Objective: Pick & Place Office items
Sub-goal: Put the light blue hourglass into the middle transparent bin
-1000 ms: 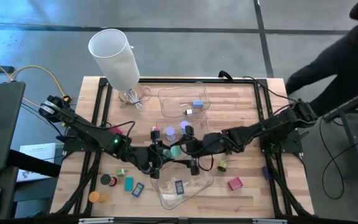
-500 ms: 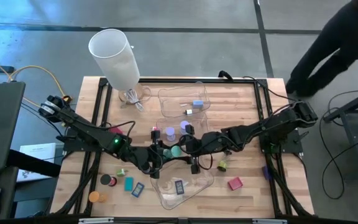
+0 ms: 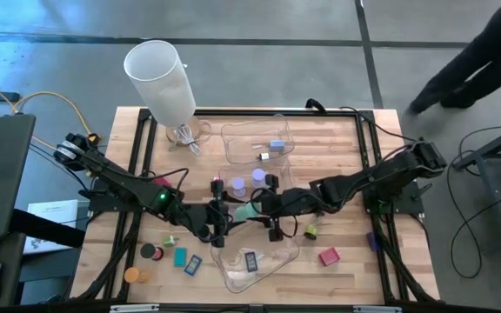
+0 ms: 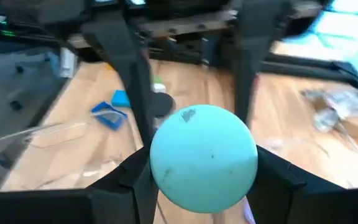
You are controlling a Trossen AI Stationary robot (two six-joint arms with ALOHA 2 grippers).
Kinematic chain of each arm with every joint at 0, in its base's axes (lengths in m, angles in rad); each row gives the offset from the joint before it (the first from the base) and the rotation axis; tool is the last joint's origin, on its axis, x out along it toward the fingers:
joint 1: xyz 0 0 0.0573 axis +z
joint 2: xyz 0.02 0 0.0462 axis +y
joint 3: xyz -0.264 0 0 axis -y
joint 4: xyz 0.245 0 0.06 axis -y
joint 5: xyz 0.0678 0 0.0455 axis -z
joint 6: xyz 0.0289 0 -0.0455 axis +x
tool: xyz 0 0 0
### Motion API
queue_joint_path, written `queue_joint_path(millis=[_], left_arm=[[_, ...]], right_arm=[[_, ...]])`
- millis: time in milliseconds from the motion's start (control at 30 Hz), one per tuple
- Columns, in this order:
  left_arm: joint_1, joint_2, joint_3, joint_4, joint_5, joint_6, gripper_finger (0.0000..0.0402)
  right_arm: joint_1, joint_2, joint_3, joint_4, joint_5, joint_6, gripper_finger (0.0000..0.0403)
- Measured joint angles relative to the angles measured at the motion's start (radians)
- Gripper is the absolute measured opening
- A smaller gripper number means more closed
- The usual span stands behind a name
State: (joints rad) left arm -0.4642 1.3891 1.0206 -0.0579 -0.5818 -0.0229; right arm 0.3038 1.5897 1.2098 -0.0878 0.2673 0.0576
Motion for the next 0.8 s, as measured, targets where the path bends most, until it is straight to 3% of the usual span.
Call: queue_joint_path(millis=[367, 467, 633, 800], left_arm=[[-0.001, -0.013, 0.0, -0.169, -0.187, 0.018, 0.0257], [-0.002, -0.018, 0.0, -0.221, -0.292, 0.034, 0.0257], [-0.001, -0.023, 0.0, -0.335, -0.499, -0.028, 0.0257], [-0.001, -0.024, -0.001, -0.459, -0.503, -0.127, 0.0257]], right_arm=[[-0.009, -0.083, 0.001, -0.309, 0.25, 0.196, 0.0178], [-0.03, -0.104, 0.001, -0.397, 0.313, 0.262, 0.0178], [-0.082, -0.113, 0.001, -0.491, 0.331, 0.323, 0.0178], [-0.153, -0.112, -0.102, -0.381, 0.3, 0.342, 0.0178]])
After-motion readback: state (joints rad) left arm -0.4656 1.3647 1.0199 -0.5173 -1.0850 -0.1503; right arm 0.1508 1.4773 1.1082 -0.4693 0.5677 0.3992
